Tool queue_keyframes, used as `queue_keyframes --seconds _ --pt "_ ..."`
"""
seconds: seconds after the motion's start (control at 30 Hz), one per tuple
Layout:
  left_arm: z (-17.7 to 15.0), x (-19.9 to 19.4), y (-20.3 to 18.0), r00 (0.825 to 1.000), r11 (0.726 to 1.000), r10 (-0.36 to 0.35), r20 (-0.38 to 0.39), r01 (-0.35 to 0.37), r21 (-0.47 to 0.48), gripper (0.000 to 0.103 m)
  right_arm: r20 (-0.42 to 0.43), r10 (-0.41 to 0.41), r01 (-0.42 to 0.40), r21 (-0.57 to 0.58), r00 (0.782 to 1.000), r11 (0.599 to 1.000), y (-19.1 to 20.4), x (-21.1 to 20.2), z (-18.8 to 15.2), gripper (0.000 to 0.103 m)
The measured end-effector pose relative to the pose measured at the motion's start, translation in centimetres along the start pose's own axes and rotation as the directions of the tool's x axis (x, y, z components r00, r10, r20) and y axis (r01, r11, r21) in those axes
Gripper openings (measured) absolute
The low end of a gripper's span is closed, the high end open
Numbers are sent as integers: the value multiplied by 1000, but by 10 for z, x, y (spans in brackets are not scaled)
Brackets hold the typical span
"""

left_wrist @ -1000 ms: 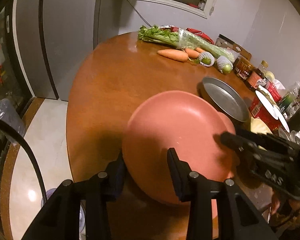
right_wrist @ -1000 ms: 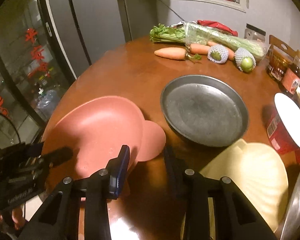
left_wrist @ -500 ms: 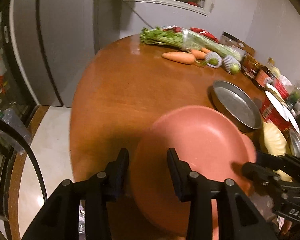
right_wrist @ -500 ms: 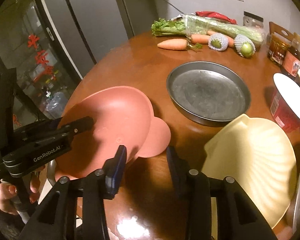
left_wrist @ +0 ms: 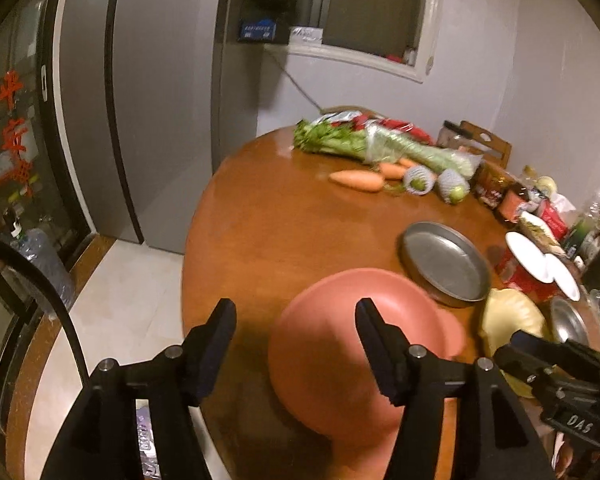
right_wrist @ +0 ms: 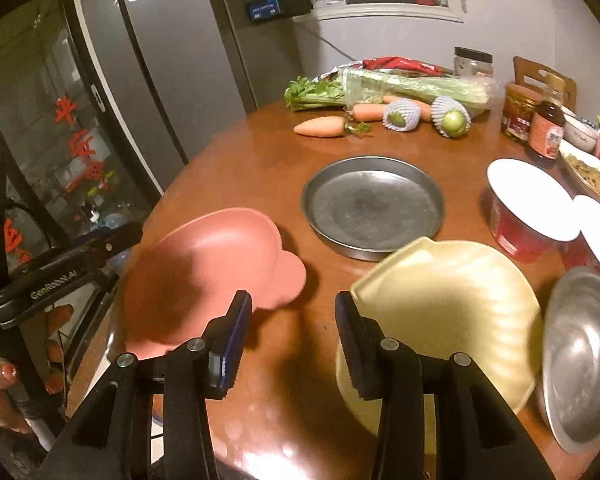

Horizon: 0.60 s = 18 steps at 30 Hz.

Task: Organize plates and bowls
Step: 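Carry the pink plate with the left gripper and set it down beside the shell plate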

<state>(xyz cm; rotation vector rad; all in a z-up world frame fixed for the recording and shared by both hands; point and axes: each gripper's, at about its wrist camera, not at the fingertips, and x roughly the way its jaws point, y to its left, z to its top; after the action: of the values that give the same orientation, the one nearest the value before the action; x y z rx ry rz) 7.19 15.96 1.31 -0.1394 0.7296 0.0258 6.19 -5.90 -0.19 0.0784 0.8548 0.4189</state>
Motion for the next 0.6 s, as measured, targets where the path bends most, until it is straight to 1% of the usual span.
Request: queue_keyframes --seconds 0.1,0.23,0.3,0.47,0.6 --pt "-4 -13 -21 999 999 -35 10 35 24 62 6 -7 6 2 1000 1000 -7 -14 -9 45" --pt "-11 -21 -51 996 994 -92 4 92 55 63 14 -55 55 11 998 998 -22 -36 -28 45" --pt "-15 -21 -69 993 990 -117 -10 117 80 63 16 -71 70 35 997 997 -34 -45 -36 45" --pt "-29 -15 -104 987 981 -150 -55 155 116 63 4 -102 101 87 995 991 -59 -59 -57 45" --pt "-39 -9 -126 984 976 -156 -84 167 140 63 -5 -107 107 124 994 986 -74 -66 -68 45"
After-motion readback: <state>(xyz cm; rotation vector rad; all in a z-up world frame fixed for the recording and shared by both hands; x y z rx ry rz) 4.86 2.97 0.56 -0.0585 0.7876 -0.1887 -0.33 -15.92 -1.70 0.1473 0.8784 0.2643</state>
